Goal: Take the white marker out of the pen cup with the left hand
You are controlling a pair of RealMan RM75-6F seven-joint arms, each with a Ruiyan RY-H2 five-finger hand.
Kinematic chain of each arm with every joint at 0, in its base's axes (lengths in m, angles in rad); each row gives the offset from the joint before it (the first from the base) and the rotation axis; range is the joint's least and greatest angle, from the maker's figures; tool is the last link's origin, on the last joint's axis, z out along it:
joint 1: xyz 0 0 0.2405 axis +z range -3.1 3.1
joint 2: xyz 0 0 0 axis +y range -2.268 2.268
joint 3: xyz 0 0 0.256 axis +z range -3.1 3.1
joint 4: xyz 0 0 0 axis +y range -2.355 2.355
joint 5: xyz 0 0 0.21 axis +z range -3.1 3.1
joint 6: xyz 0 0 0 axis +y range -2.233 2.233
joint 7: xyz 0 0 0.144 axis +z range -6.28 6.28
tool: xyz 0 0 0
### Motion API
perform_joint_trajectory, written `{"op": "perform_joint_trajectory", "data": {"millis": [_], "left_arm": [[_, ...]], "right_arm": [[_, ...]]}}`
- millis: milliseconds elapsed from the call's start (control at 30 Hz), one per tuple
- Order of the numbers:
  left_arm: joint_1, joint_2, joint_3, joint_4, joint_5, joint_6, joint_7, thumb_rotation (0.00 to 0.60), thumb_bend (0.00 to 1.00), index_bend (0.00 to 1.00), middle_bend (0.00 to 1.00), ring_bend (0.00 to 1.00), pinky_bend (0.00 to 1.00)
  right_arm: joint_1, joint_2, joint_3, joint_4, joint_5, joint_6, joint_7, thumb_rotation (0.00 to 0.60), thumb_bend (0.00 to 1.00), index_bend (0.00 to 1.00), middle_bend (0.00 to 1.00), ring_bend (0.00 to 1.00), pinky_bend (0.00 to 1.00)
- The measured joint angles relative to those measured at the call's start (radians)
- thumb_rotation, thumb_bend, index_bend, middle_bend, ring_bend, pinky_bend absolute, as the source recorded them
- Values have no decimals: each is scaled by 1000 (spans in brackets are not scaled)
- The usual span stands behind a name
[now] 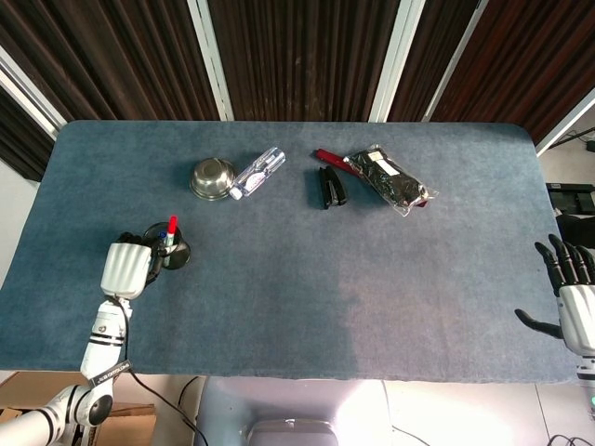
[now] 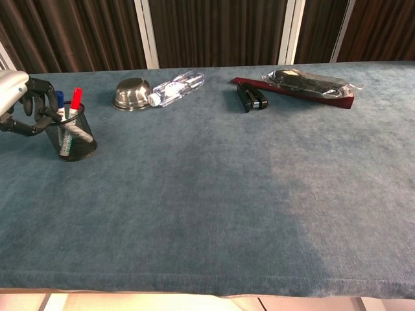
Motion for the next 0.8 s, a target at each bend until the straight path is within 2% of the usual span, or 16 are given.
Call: {"op": "perform_joint_trajectory", "data": {"millis": [300,567,667,800], "left_arm": [[16,52,17,-71,29,49,4,600,587,627,686,586,409],[68,137,27,-223,98,189,0,600,584,630,687,588,413],[70,141,28,-261,158,240,-5,600,584,633,692,588,427],[29,106,24,-275,220,236,3,600,584,635,695,586,428]], "right_arm": [[0,1,1,1,1,-1,4,600,0,0,53,0,122],[1,-1,1,-3,-4,1,-1,600,0,0,53,0,122],[4,0,2,-6,-8,1,-5,600,0,0,53,0,123],[11,1,5,-9,-10,-4,-6,600,0,0,53,0,123]]}}
